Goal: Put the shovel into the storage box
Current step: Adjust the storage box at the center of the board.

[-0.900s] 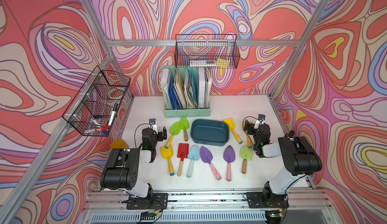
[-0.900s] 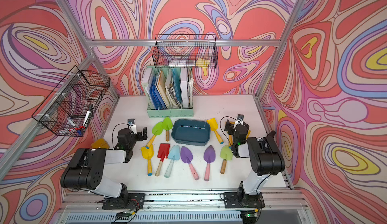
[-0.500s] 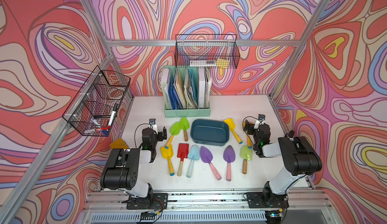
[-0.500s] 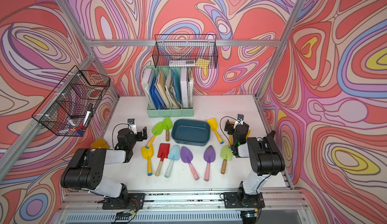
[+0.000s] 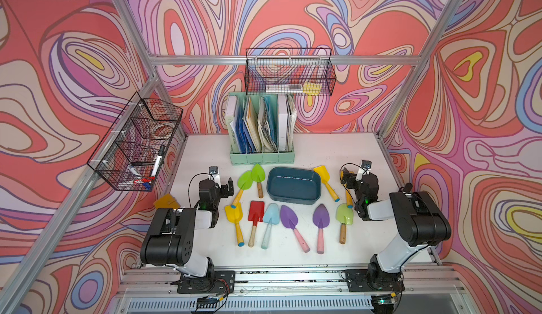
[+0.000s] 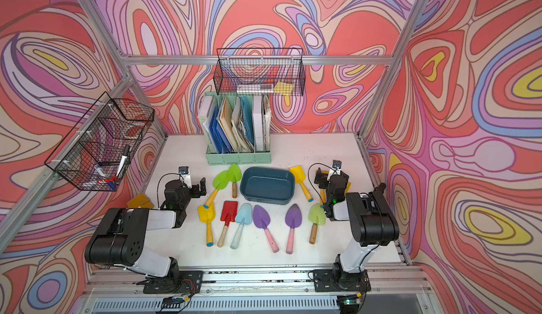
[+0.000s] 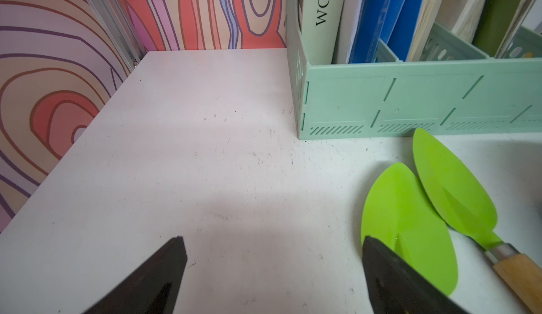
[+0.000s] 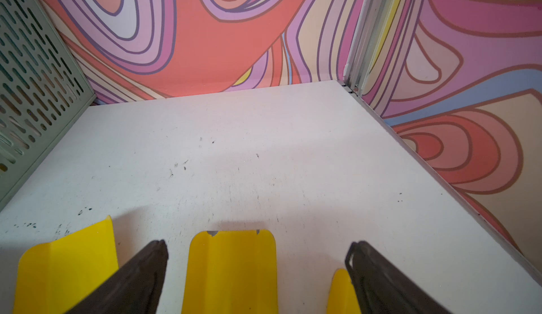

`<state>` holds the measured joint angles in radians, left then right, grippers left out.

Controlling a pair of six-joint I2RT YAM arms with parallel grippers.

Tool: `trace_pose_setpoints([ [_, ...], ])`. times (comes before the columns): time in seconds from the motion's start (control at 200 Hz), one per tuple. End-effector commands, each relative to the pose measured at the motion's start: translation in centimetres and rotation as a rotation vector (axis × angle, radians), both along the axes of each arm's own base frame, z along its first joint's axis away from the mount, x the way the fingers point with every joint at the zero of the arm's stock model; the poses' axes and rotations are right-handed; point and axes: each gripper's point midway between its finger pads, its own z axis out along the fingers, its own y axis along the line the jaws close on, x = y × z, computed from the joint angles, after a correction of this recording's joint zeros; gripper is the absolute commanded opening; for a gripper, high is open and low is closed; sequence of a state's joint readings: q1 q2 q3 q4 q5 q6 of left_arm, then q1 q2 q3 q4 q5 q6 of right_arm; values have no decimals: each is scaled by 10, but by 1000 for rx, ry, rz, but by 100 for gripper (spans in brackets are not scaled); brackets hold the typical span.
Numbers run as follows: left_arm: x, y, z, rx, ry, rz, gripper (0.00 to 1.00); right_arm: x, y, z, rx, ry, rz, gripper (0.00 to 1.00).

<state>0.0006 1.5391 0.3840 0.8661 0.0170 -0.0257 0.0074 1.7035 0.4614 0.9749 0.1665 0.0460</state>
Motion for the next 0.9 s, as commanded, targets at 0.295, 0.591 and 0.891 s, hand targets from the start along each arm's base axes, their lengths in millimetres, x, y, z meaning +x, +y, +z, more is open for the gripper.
trace_pose_setpoints([
  [0.295,1,20,12,10,24,122,99,-12,-28,50,-14,194,-178,87],
  [0.591,3,26,89,-50,90,231,99,-64,-57,48,57,499,-461,84],
  [0.891,-8,-35,123,12,324,125,99,-118,-39,42,243,647,-490,77],
])
